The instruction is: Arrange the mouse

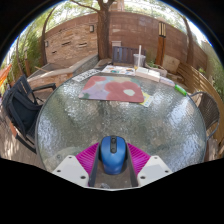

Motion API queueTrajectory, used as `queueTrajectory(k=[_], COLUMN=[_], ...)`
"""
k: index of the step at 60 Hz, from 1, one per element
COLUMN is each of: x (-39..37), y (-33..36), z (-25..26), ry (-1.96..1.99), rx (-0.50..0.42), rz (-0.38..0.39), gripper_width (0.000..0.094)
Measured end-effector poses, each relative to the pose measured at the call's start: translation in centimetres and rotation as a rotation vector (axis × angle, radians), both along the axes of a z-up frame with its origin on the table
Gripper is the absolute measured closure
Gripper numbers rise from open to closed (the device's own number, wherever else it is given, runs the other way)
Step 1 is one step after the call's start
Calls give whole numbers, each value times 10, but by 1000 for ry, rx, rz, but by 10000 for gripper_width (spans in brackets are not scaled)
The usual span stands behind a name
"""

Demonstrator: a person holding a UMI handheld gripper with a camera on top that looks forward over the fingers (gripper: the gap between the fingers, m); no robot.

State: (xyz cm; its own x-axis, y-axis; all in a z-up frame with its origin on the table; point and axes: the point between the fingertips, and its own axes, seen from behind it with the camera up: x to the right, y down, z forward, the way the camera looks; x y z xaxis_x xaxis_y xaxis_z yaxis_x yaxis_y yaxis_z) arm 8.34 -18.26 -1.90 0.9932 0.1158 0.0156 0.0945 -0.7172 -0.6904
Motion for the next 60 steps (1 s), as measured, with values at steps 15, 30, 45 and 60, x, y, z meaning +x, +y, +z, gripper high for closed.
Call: queueTrajectory(k=[15, 30, 45, 60], x=[-1, 12, -4, -22], y=[-1, 17, 163, 292], z=[1, 127, 233, 73], ry=[-44, -38, 17, 41], rx=[-15, 152, 353, 152], rz=[-66, -171, -104, -62], gripper_width=[592, 591, 594, 594])
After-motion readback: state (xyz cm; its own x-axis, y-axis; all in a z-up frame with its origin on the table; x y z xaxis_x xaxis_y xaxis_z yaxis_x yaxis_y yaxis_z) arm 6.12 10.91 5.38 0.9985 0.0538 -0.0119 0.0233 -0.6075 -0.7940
